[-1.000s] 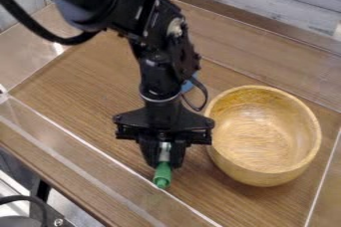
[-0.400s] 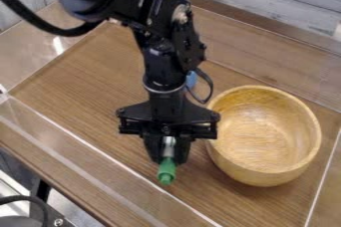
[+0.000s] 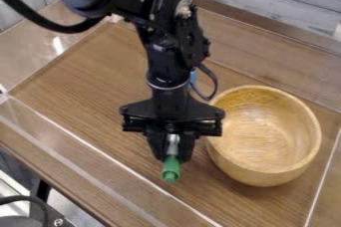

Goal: Put the green marker in the brown bowl

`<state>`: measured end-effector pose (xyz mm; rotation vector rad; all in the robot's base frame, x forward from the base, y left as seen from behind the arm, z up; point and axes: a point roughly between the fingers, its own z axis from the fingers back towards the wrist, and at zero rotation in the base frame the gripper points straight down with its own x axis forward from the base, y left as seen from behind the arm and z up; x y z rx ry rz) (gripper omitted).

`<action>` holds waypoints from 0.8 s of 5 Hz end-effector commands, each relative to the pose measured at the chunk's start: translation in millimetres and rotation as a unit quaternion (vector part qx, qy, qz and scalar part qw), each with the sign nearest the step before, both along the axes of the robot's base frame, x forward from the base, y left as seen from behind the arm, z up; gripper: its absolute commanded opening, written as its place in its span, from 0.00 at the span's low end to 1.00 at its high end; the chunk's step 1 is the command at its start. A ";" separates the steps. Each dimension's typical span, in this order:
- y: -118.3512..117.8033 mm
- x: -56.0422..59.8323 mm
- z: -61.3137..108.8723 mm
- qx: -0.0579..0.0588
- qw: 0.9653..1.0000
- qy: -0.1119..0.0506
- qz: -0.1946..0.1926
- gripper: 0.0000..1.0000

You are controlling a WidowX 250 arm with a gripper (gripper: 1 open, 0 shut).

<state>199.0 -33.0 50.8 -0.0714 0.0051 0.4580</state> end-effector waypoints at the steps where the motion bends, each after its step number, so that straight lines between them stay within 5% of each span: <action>1: -5.6 12.3 13.5 -0.006 0.999 -0.034 0.000 0.00; 4: -9.5 12.4 18.9 -0.009 0.999 -0.034 -0.005 0.00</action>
